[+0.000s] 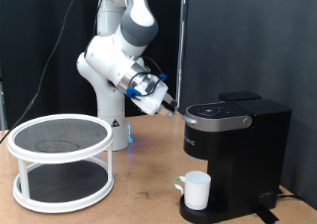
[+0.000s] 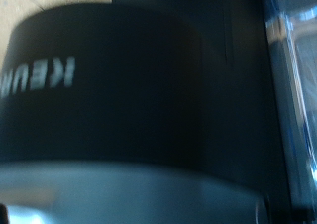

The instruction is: Make a cup of coffee with the keurig machine

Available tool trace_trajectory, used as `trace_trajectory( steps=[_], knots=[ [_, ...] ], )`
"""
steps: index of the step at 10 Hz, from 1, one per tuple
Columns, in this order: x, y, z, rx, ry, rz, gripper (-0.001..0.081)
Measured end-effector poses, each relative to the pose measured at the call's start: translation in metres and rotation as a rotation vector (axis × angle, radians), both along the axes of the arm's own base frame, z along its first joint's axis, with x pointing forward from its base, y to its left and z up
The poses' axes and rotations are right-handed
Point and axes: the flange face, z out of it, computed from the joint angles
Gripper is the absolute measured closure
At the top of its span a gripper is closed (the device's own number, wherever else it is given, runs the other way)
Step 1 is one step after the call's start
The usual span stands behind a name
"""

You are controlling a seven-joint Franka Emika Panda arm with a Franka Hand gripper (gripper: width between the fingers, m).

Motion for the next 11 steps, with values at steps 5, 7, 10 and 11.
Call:
trace_trajectory(
  steps=[5,7,10,11],
  knots=[
    [-0.015,0.002,0.063,0.023,-0.011,0.004,-0.0002],
    [-0.014,0.002,0.063,0.023,-0.027,-0.001,-0.0002],
    [0.003,0.008,0.091,-0.078,-0.128,0.018,-0.0002],
    [0.011,0.014,0.101,-0.151,-0.131,0.068,-0.0002]
  ],
)
